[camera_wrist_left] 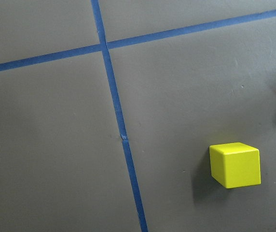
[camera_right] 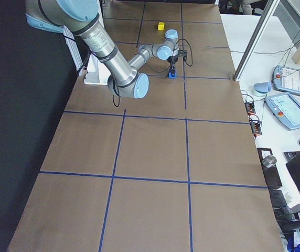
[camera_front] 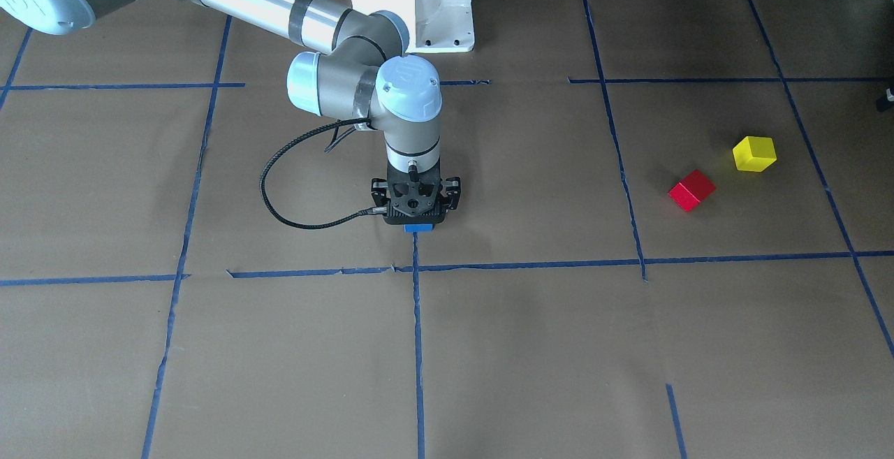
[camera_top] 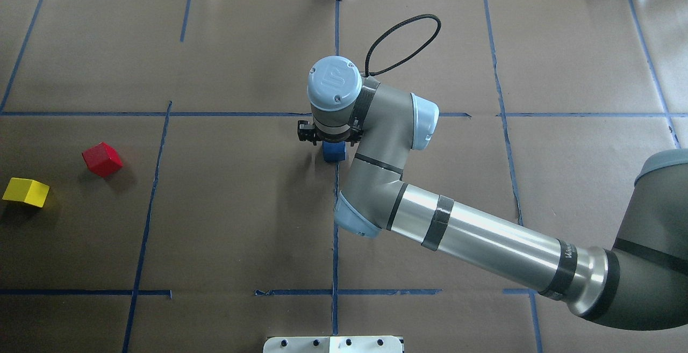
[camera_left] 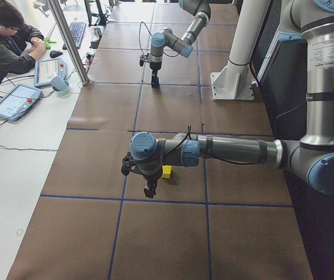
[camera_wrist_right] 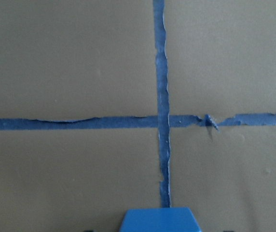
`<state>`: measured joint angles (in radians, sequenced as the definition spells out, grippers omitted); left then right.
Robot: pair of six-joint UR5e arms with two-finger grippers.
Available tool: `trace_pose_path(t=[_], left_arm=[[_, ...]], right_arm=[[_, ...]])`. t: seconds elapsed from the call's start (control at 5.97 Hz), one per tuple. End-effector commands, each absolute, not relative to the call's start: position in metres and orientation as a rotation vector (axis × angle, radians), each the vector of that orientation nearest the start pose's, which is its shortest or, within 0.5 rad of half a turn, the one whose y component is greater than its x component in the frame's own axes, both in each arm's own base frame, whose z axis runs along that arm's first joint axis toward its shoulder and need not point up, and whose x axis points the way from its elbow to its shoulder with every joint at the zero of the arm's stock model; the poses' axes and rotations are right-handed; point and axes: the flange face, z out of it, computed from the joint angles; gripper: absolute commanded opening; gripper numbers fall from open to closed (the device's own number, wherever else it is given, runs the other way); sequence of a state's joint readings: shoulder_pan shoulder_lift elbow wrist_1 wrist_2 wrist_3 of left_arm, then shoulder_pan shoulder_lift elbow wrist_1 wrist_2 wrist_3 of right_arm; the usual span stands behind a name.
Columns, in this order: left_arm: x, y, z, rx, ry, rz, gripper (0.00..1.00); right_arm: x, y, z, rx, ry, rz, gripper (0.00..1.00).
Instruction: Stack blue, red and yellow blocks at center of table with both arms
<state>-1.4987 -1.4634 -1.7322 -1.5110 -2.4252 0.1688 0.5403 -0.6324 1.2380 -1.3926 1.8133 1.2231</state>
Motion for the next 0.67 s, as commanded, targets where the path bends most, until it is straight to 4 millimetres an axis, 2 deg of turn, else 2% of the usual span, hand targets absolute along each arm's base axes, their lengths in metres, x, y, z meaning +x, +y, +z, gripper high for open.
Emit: trace_pose_path(t=[0.0,0.17,0.34,0.5], left_arm=[[-0.026,-0.449,0.629,0.04,0.854,0.225,1.0],[-0.026,-0.449,0.628,0.043,0.854,0.227,1.0],[-0.026,-0.45,0.624,0.05,0.852,0.23,1.0],[-0.025,-0.454,0.619,0.056,0.852,0.229,1.0]], right_arm=[[-0.58,-0.557,0.178,0.136,-0.834,0.144,1.0],[-0.518,-0.606,0.195,0.081,-0.861,0.137,1.0],[-0.444,-0.635,0.237,0.097,-0.864,0.097,1.0],[-0.354,-0.654,0.301,0.109,-0.866,0.028,1.0]])
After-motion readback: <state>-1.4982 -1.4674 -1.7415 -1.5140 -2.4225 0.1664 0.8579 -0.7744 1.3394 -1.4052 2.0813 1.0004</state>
